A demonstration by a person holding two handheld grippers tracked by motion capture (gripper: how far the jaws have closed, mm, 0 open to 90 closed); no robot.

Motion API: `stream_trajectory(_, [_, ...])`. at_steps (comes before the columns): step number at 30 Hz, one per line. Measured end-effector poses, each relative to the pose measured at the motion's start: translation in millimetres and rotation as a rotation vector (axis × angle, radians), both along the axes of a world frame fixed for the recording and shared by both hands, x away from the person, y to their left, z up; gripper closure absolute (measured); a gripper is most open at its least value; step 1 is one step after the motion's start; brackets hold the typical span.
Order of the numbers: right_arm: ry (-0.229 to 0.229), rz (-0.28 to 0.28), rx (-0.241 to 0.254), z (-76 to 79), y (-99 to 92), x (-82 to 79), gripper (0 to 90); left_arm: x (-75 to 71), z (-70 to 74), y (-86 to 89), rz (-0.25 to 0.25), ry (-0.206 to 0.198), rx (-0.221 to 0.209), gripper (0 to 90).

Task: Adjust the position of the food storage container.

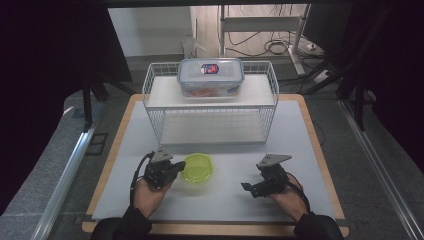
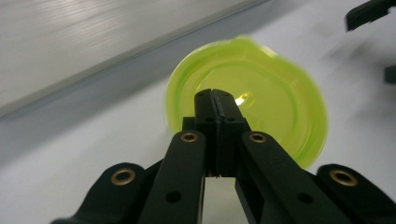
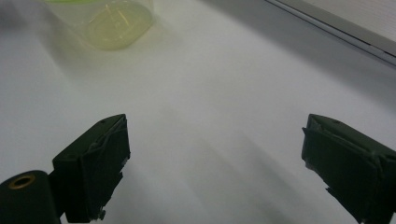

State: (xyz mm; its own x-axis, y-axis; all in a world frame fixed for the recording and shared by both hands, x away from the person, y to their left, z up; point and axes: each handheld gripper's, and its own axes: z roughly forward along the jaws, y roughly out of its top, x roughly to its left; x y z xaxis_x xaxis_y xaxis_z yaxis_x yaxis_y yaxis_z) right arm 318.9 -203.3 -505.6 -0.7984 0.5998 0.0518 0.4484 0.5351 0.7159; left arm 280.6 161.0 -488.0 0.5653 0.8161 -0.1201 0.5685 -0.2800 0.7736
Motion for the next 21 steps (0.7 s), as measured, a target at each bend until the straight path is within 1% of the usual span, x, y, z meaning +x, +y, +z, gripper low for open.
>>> stream_trajectory(3, [0.000, -0.001, 0.000, 0.2, -0.2, -0.1, 7.5, -8.3, -2.2, 8.5, 0.037, -0.010, 0.015, 89.9])
stream_trajectory(5, [-0.001, -0.003, 0.001, 0.3, -0.5, 0.0, 7.5, -10.3, -4.3, 11.8, 0.056, -0.004, 0.031, 90.0])
stream_trajectory(7, [0.000, -0.002, 0.000, 0.0, -0.3, 0.1, 7.5, -8.8, -8.1, 11.6, 0.055, 0.012, 0.035, 89.9])
stream_trajectory(9, [-0.001, 0.001, -0.001, -0.2, 0.2, 0.0, 7.5, -7.1, -10.8, 7.5, 0.047, 0.025, 0.049, 89.9])
stream_trajectory(12, [-0.001, -0.001, -0.001, 0.0, 0.0, 0.0, 7.6, -6.0, -11.7, 0.8, 0.037, 0.021, 0.066, 89.9])
stream_trajectory(17, [0.001, 0.000, -0.004, -0.6, 0.2, 0.1, 7.5, 0.0, -12.0, -6.6, 0.030, 0.022, 0.070, 89.9])
stream_trajectory(19, [0.002, 0.002, -0.005, -0.9, 0.5, 0.2, 7.6, 4.0, -12.4, -11.7, 0.021, 0.018, 0.064, 89.9])
stream_trajectory(20, [0.003, 0.002, -0.006, -1.1, 0.5, 0.3, 7.5, 6.0, -12.2, -14.0, 0.014, 0.019, 0.072, 89.9])
stream_trajectory(21, [0.002, 0.001, -0.006, -1.2, 0.5, 0.4, 7.5, 8.6, -12.4, -17.4, 0.008, 0.018, 0.068, 89.9])
